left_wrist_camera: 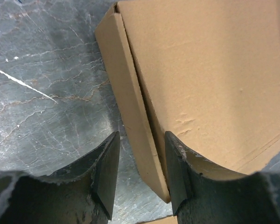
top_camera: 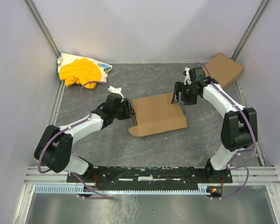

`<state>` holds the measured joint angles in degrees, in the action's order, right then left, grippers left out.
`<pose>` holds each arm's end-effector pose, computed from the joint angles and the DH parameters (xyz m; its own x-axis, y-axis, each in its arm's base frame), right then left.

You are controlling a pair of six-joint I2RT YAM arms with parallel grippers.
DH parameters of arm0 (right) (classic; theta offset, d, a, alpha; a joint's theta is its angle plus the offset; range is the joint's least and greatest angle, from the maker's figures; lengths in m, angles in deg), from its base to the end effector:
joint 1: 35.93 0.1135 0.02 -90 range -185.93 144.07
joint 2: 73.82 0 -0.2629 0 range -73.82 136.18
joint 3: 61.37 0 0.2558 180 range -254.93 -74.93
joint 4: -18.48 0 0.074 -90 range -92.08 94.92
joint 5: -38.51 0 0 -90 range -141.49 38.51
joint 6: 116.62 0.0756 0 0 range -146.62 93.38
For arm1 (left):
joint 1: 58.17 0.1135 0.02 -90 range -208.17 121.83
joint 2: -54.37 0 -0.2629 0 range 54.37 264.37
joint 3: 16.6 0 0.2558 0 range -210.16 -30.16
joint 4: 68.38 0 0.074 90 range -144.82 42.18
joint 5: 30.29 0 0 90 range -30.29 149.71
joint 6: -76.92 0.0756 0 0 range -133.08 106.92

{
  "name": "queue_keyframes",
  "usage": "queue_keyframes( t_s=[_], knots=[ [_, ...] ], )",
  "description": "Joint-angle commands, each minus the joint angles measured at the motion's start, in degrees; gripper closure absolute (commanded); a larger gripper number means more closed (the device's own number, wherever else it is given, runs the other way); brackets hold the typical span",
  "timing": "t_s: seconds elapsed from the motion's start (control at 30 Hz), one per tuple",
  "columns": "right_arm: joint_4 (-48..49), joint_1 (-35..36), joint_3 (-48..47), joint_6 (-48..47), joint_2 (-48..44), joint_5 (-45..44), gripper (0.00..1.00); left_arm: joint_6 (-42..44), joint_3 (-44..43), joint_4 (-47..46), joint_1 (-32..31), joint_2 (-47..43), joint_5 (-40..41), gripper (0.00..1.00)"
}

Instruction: Fold the paper box

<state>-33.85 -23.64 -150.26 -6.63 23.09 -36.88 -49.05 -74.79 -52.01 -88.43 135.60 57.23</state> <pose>0.3650 0.0990 0.2109 -0.9101 0.1403 -0.3900 -0.0179 0.9268 0.3751 0.2841 -0.1695 0.1783 -0.7565 -0.2380 -0.6092 0.1087 0.8727 -0.4760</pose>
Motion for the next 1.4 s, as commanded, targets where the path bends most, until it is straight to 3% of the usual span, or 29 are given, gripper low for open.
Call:
queue_keyframes(
  t_s=[0.0, 0.4, 0.63, 0.93, 1.03, 1.17, 1.37],
  knots=[
    [1.89, -0.17, -0.94, -1.23, 2.76, 3.69, 0.15, 2.6, -2.95, -2.78, -0.35, 3.45, -2.1, 0.49],
    [6.33, 0.09, 0.3, 1.13, 7.87, 9.27, 0.24, 5.92, -10.97, -2.56, -0.38, 12.69, -1.9, 0.48],
    [5.26, 1.05, -9.28, 1.97, 14.75, 8.42, 0.32, 8.96, -25.0, 1.4, -0.1, 22.79, 0.64, 0.48],
    [1.35, 3.07, -21.92, -0.12, 24.55, 0.85, 0.32, 11.0, -42.7, 6.56, 2.84, 34.22, 1.93, 0.49],
    [1.01, 3.08, -21.85, -0.89, 23.87, -0.98, 0.26, 13.32, -45.9, 9.37, 3.23, 33.85, 2.69, 0.48],
    [4.21, 2.99, -17.93, -0.56, 18.65, -1.98, 0.01, 14.83, -43.62, 9.67, 4.11, 28.93, 4.13, 0.44],
    [4.19, 2.79, -13.4, -0.84, 9.22, -5.67, 0.01, 15.84, -33.29, 7.52, 6.02, 14.74, 4.92, 0.36]
  ],
)
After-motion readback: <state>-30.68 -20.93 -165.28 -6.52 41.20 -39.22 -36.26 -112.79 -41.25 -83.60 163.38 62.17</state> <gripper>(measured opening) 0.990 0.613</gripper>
